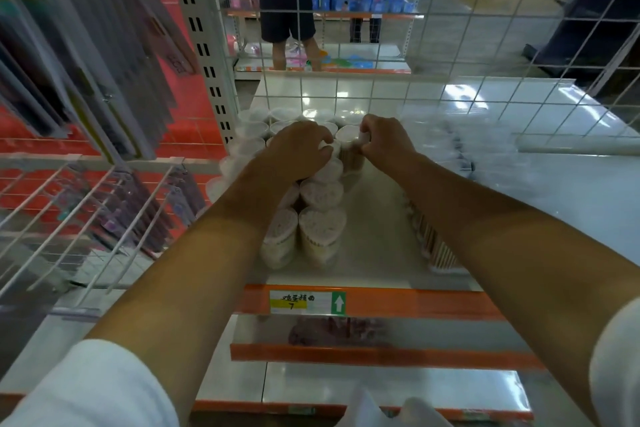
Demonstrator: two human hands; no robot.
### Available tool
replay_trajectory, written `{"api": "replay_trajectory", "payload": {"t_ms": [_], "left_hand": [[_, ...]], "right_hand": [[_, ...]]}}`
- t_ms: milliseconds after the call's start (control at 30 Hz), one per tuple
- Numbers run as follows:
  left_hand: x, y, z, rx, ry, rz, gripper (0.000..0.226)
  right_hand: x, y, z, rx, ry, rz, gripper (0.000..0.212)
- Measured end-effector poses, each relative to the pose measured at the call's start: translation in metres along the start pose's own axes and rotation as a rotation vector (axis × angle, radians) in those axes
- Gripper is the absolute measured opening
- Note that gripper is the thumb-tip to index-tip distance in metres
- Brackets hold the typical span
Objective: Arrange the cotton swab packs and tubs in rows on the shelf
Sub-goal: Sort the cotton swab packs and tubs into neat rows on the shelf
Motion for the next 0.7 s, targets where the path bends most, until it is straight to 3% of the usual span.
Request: {"api": "replay_trajectory", "payload": {"t_ms": [233,367,533,700], "left_hand": [[-0.015,0.021,0.018,-0.047,0.110,0.294,0.034],[-0.016,0.038,0.030,-0.127,0.146,0.602,0.045],[-0.024,0.051,0.045,-0.110,0.056,1.088,0.027],[-0.023,0.043,0.058,-0.128,-0.159,1.383,0.036]], "right_hand": [[-0.041,-0.014,0.024,-0.055,0.200,-0.193,0.026],[-0.069,-0.017,0.053,-0.033,0.241,-0.434,0.025],[-0.090,-0.021,0.087,0.000,0.202,-0.658,0.024],[-0.100,-0.022,0.100,-0.009,0.115,-0.909,0.021]]}}
Point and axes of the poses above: each hand's wrist, its own z-axis away from the middle knuckle, its own x-axis out of the palm, y = z × x, the point moved 2 cm from there along -z, towards the middle knuckle
